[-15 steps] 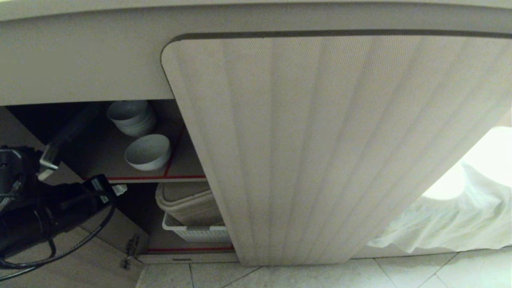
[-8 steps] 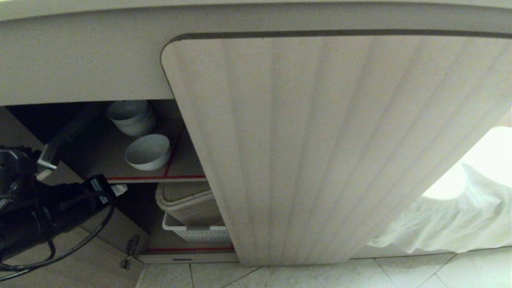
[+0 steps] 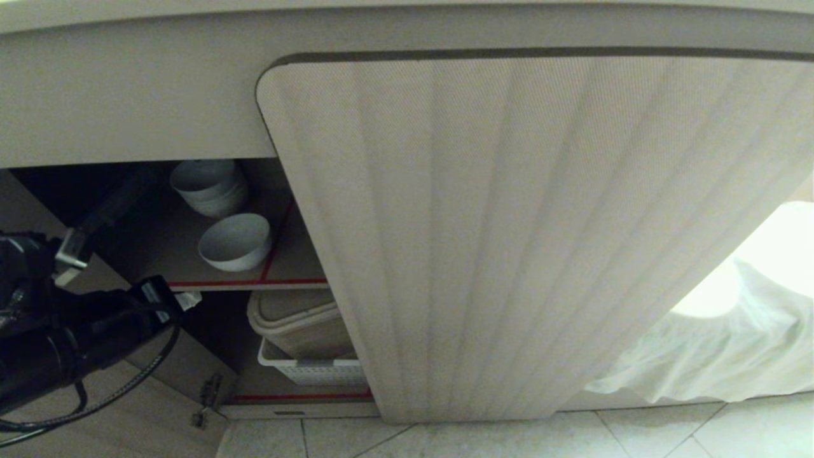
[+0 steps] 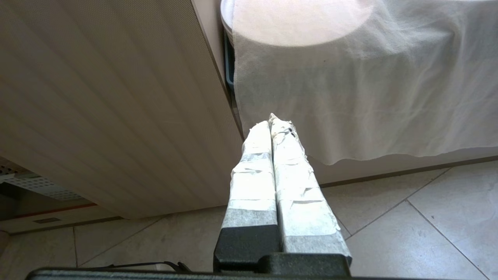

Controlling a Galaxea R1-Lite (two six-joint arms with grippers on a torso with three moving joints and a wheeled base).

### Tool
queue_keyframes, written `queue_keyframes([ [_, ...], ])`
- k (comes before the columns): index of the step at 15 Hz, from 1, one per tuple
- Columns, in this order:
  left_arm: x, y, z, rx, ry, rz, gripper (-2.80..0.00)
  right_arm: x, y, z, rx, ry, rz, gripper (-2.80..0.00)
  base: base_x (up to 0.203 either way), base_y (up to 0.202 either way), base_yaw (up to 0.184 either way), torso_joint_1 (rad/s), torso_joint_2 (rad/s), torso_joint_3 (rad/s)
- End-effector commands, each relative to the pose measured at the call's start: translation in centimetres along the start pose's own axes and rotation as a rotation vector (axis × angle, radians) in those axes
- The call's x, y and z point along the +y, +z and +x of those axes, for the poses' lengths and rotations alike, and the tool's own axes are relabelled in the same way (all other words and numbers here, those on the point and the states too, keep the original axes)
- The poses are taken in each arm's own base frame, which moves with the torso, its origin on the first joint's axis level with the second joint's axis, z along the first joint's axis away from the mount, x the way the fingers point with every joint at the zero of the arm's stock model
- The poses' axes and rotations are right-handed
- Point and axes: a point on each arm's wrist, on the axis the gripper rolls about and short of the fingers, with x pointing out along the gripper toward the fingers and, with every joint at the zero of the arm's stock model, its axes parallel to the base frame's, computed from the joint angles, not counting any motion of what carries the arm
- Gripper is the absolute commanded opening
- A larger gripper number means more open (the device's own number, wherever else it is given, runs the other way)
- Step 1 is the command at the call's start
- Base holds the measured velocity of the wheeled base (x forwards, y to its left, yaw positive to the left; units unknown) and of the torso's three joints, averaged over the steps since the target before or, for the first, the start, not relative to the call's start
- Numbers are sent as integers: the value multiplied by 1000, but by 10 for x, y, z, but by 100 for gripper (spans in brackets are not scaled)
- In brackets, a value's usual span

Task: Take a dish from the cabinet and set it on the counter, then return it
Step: Take the bowl from the cabinet

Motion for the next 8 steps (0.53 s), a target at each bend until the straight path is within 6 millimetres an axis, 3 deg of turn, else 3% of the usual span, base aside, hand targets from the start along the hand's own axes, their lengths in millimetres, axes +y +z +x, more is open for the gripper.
queue_keyframes([
  [1,0,0,-1,-2,-4,-2,-280,0,0,0,1,0,1,-280,0,0,0,0,0,0],
  [6,-1,1,-1,-5,-10,-1,-280,0,0,0,1,1,1,-280,0,0,0,0,0,0],
  [7,-1,1,-1,-5,-10,-1,0,0,0,0,1,0,1,-280,0,0,0,0,0,0],
  [8,-1,1,0,-4,-8,-2,0,0,0,0,1,0,1,-280,0,0,0,0,0,0],
])
